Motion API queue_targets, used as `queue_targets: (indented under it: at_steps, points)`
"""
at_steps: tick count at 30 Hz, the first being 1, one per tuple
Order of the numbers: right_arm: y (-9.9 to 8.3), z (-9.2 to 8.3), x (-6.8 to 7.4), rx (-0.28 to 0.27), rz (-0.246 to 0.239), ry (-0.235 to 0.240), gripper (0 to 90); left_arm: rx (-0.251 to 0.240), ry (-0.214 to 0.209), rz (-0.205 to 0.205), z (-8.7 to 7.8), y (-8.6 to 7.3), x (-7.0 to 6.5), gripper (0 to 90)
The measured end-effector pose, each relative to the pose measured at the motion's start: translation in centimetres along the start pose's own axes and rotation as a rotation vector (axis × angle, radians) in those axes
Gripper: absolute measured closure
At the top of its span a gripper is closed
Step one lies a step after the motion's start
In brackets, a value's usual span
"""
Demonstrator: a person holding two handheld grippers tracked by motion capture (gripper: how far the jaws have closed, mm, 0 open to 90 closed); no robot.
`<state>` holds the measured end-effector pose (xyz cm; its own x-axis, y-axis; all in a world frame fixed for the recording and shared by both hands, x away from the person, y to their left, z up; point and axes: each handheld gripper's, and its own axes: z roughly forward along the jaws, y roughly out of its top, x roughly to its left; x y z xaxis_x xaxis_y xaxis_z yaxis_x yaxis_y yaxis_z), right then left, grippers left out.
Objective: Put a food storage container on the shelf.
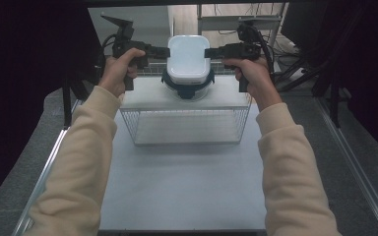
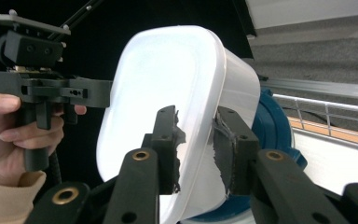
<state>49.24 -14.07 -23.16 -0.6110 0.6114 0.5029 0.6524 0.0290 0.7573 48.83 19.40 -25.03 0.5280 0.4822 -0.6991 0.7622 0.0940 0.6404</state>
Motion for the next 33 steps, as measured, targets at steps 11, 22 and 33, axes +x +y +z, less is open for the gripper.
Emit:
queue_targets:
  at_steps: [11,22,33]
  points:
    - [0.1,1.7,-2.6,-0.016,0.153,0.027,62.4,-0.04,0.004,-0.074,1.5,0.4,2.1,72.0]
    - [-0.1,1.3,-2.6,-0.049,0.094,0.012,43.1,-0.078,0.026,-0.026,1.6,-0.2,1.5,53.1]
    - [-2.1,-2.4,-0.9,-0.07,-0.111,0.026,28.7,-0.096,0.15,0.173,-0.9,-2.5,-1.1,29.4]
